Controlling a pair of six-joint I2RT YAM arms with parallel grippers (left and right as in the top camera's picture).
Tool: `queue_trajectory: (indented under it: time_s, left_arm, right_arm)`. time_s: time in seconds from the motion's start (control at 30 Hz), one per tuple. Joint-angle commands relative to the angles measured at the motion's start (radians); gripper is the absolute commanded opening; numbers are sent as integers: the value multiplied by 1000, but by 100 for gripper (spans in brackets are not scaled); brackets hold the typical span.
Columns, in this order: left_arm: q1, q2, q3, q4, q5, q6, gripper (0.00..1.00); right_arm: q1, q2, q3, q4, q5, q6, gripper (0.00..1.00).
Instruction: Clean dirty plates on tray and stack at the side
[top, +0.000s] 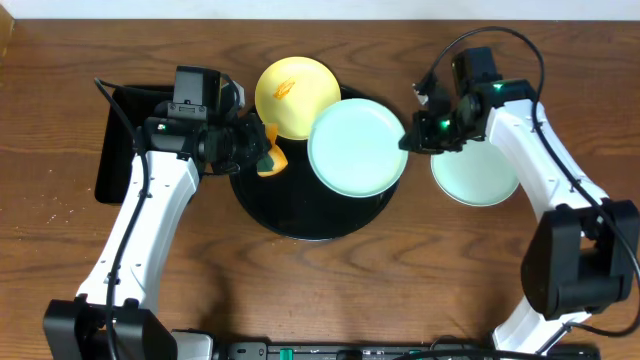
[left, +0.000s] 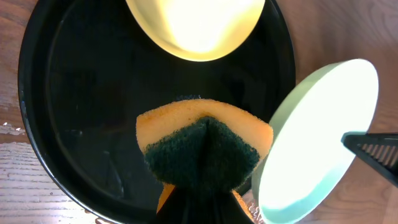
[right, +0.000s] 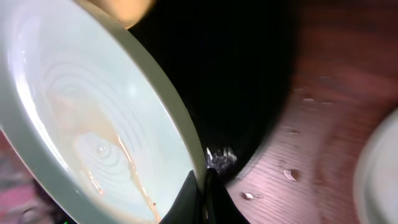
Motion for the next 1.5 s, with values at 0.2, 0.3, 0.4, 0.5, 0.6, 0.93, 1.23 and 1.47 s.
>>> queue_trajectory:
  time_s: [0.2, 0.3, 0.4, 0.5, 0.6, 0.93, 1.23, 1.47]
  left_arm:
    - [2, -4, -4, -3, -16, 10, 7]
    - [2, -4, -4, -2, -16, 10, 8]
    - [1, -4, -4, -2, -16, 10, 7]
    - [2, -4, -4, -2, -16, 10, 8]
    - [2, -4, -4, -2, -16, 10, 7]
    - [2, -4, -4, -2, -16, 10, 7]
    - [2, -4, -4, -2, -16, 10, 7]
    - [2, -4, -4, -3, -16, 10, 8]
  right_arm:
    - [39, -127, 3, 18, 304, 86, 1]
    - [67, -154, 3, 19, 397, 110, 1]
    - [106, -167, 3, 18, 483, 121, 1]
    - [158, -169, 3, 18, 562, 144, 1]
    - [209, -169, 3, 18, 652, 172, 1]
    - [357, -169, 3, 7, 922, 227, 1]
    - [460, -169, 3, -16, 1148, 241, 1]
    - [534, -169, 3, -27, 1291, 240, 1]
